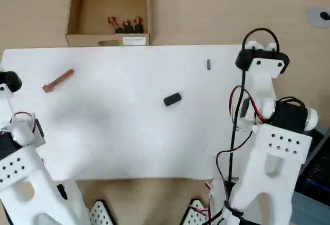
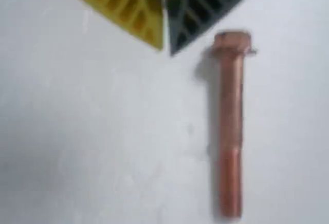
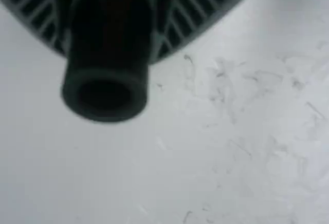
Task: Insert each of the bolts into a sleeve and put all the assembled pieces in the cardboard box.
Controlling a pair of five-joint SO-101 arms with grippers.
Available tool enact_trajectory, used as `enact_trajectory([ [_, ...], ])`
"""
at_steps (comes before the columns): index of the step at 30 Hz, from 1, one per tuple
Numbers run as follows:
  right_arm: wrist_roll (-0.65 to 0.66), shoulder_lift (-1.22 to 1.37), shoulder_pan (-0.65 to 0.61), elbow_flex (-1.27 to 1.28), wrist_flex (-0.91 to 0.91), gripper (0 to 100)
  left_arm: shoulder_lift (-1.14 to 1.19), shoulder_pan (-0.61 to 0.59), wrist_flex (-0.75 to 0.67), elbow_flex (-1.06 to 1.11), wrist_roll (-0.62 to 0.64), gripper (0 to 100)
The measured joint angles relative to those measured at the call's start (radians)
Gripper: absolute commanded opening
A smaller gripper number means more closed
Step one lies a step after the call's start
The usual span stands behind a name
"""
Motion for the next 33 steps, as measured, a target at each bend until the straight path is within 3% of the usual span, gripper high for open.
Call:
enact_trajectory([
  [13, 0.000, -0.002, 0.000, 0.008, 0.005, 1.0, 0.252, -0.080, 0.025, -0.104, -0.084, 7],
  [17, 0.000, -0.002, 0.000, 0.035, 0.005, 1.0, 0.370, -0.097, 0.069, -0.178, -0.127, 12],
  [33, -0.026, -0.002, 0.000, 0.043, 0.005, 0.9, 0.698, -0.233, 0.107, -0.365, -0.292, 11],
])
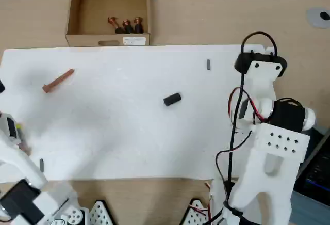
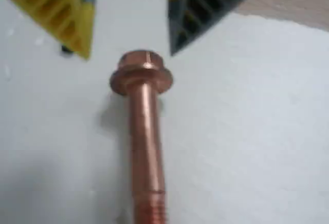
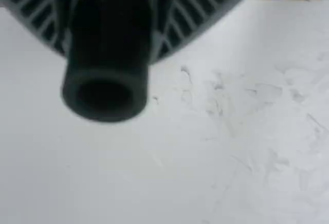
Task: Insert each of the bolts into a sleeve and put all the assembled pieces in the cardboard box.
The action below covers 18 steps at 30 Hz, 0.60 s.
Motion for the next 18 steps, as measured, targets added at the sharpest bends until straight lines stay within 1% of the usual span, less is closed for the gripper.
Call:
enact_trajectory([
  [5, -0.025, 0.000, 0.000, 0.000, 0.000, 0.9, 0.058, 0.000, -0.005, 0.000, -0.009, 11],
  [18, -0.025, 0.000, 0.000, 0.000, 0.000, 0.9, 0.190, 0.000, -0.124, -0.002, -0.009, 11],
])
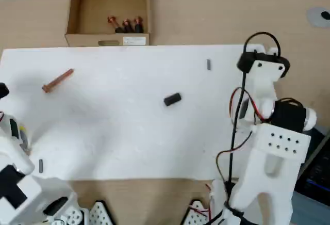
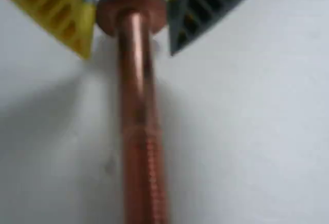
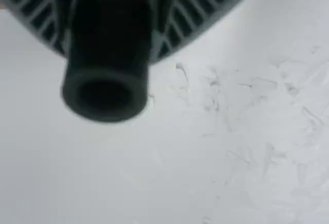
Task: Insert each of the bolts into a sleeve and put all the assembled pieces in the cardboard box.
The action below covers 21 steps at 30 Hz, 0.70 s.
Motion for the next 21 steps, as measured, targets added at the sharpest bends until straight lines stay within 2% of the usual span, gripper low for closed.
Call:
enact_trajectory([
  [4, 0.000, 0.000, 0.000, 0.000, 0.000, 0.9, 0.061, -0.002, -0.031, 0.000, 0.000, 10],
  [8, 0.000, 0.000, 0.000, 0.000, 0.000, 0.9, 0.100, 0.002, -0.043, -0.008, 0.000, 0],
  [16, 0.000, 0.000, 0.000, 0.000, 0.000, 0.9, 0.130, 0.006, -0.017, -0.032, 0.003, 1],
  [21, 0.000, 0.000, 0.000, 0.000, 0.000, 0.9, 0.117, -0.003, 0.025, -0.066, 0.147, 1],
])
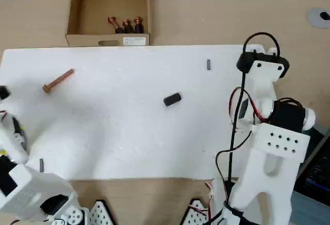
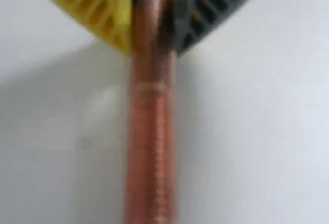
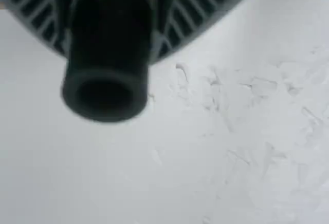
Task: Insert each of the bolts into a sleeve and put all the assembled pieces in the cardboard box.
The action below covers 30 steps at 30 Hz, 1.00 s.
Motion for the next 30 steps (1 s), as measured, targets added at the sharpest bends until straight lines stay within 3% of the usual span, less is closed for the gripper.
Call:
enact_trajectory([
  [5, 0.000, 0.000, 0.000, 0.000, 0.000, 0.9, -0.058, 0.034, 0.020, -0.029, 0.149, 1],
  [11, 0.000, 0.000, 0.000, 0.000, 0.000, 0.9, -0.141, 0.143, 0.031, -0.034, 0.210, 1],
  [14, 0.000, 0.000, 0.000, 0.000, 0.000, 0.9, -0.155, 0.210, -0.009, -0.034, 0.336, 1],
  [19, 0.000, 0.000, 0.000, 0.000, 0.000, 0.9, -0.155, 0.305, -0.087, -0.034, 0.666, 1],
  [27, 0.000, 0.000, 0.000, 0.000, 0.000, 0.9, -0.155, 0.437, -0.190, -0.034, 1.350, 1],
  [30, 0.000, 0.000, 0.000, 0.000, 0.000, 0.9, -0.155, 0.473, -0.262, -0.028, 1.534, 1],
])
